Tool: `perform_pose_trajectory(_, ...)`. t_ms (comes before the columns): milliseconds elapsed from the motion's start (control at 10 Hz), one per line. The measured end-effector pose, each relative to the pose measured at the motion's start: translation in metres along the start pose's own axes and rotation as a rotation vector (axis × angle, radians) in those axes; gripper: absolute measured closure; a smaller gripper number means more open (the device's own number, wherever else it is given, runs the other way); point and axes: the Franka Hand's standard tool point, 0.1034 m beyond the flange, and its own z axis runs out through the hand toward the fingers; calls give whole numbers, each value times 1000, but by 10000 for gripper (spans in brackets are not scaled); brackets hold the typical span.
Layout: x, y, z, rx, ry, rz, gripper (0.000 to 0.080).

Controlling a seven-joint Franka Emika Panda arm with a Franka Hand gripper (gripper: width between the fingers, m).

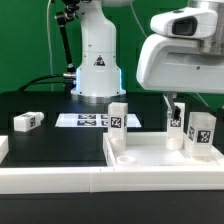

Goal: Assemble square table

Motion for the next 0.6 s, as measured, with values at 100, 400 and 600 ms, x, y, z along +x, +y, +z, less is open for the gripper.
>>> perform_pose_trajectory(100, 0, -5, -1, -11, 0, 25, 151)
perform_pose_trajectory(400, 0, -4, 0, -27, 2, 11, 151)
perform_pose_trajectory(600, 2, -4, 0, -26, 16, 6, 151)
